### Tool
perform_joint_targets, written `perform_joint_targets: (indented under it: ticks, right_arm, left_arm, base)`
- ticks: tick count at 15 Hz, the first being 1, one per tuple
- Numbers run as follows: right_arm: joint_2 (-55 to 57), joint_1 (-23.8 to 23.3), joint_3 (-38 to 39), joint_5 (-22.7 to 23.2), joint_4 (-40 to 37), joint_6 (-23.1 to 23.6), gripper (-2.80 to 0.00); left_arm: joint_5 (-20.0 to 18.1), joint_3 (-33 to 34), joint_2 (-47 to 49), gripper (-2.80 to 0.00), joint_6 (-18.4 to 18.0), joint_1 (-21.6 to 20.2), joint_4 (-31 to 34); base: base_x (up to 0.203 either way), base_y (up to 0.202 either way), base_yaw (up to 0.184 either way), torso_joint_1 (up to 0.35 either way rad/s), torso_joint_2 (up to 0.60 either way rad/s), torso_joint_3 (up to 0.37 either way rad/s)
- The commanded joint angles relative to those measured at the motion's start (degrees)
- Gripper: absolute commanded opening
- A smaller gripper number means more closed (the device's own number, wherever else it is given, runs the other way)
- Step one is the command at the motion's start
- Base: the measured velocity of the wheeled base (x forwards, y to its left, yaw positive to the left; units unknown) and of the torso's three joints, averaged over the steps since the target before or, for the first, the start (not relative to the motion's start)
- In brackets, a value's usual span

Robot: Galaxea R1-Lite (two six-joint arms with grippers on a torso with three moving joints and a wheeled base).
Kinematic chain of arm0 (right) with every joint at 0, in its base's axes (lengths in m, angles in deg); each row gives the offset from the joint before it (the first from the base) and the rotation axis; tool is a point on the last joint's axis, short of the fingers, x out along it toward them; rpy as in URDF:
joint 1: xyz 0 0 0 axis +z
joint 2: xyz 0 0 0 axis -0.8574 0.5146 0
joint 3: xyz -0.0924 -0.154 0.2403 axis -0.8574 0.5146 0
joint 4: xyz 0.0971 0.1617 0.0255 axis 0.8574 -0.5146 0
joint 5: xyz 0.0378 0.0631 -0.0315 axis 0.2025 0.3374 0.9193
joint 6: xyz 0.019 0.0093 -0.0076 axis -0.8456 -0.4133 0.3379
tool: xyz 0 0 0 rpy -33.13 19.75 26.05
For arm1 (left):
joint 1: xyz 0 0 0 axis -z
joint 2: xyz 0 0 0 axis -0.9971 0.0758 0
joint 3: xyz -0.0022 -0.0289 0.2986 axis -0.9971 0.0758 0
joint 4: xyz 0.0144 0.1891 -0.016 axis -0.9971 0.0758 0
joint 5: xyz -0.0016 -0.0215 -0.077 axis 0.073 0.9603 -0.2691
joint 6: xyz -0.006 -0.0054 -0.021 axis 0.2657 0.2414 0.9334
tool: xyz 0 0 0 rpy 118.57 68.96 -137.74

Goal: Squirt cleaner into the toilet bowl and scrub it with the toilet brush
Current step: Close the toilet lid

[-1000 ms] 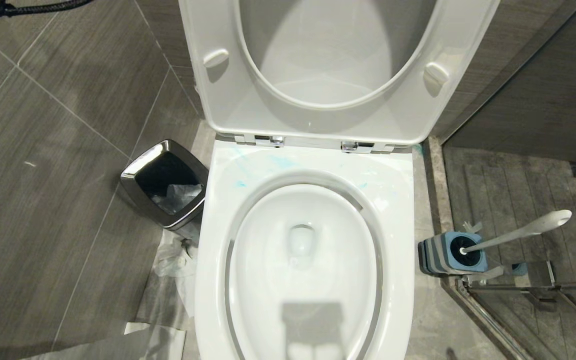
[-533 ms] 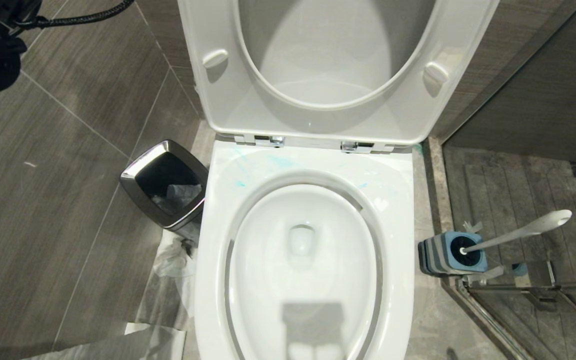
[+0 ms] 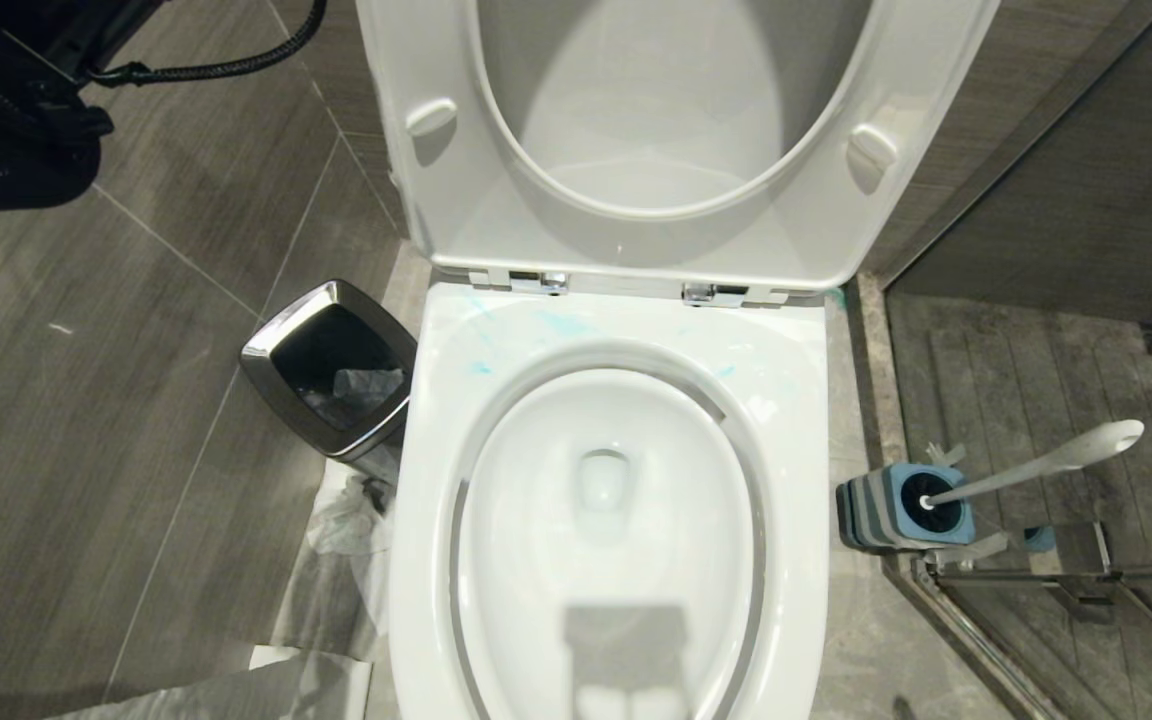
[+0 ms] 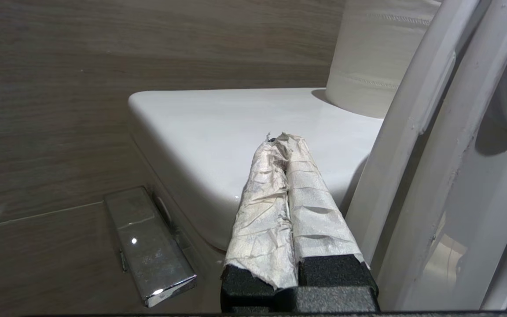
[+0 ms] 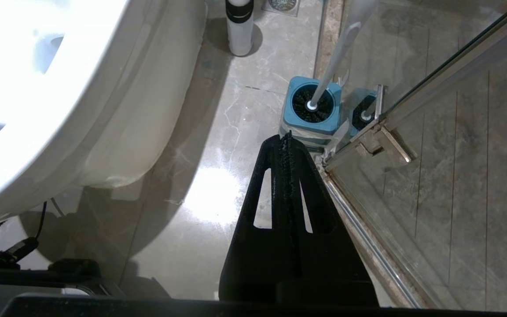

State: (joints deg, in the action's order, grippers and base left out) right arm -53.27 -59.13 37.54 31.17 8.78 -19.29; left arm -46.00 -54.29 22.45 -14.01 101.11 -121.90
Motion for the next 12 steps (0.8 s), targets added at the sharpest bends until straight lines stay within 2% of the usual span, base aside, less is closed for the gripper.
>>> perform_joint_targets:
  ticks: [1, 8, 12]
  right_arm:
    - [0.0, 0.0, 0.7, 0.0, 0.0, 0.0, -2.8]
    - [0.0, 0.0, 0.7, 0.0, 0.0, 0.0, -2.8]
    - [0.0, 0.0, 0.7, 0.0, 0.0, 0.0, -2.8]
  left_arm:
    - [-0.2, 0.0, 0.8, -2.8, -0.5, 0.1, -0.2]
    - [-0.4, 0.1, 0.6, -2.8, -0.9, 5.5, 0.0]
    - [-0.2, 2.0, -1.5, -2.8, -0.6, 6.5, 0.1]
  base:
    - [0.0, 0.0, 0.0, 0.0, 0.0, 0.0]
    - [0.0, 0.0, 0.0, 0.0, 0.0, 0.0]
    - [0.0, 0.0, 0.0, 0.0, 0.0, 0.0]
